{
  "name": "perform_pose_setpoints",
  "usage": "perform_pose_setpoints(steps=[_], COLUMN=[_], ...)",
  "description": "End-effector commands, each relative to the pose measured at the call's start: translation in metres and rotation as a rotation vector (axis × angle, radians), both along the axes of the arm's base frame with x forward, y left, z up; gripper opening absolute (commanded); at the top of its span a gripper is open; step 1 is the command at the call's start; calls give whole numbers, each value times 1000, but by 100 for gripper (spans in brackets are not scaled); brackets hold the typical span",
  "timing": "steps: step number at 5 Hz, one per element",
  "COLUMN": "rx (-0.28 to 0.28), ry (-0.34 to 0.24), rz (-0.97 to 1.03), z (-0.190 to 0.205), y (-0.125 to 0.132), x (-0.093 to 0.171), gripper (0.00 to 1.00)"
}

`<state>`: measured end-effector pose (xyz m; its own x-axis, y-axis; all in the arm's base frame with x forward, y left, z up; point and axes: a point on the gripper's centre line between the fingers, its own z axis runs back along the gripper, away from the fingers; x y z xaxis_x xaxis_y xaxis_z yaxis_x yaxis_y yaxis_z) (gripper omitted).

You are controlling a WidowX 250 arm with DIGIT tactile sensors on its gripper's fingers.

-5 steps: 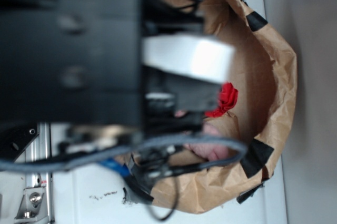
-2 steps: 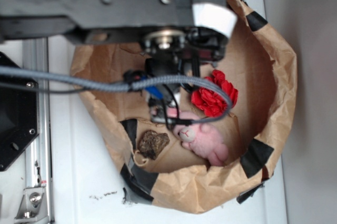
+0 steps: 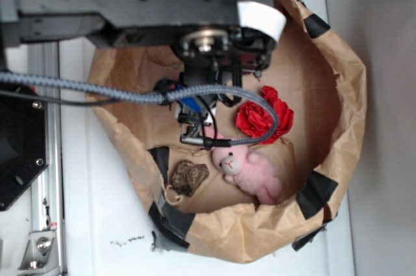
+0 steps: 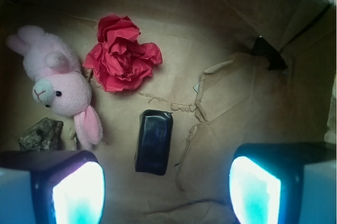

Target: Grab the black box.

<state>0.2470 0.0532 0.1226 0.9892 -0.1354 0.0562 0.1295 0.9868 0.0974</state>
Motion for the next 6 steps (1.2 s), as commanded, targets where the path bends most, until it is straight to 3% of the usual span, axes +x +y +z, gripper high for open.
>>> perform_pose_setpoints(steps=[1, 4, 5, 6], rx=[-1, 38, 32, 24], ry=[-42, 9, 5, -15], rz=[-3, -1, 22, 23], z=[-27, -90, -93, -88], y=[9, 24, 26, 26], x=[14, 29, 31, 31], gripper=[100, 100, 0, 0])
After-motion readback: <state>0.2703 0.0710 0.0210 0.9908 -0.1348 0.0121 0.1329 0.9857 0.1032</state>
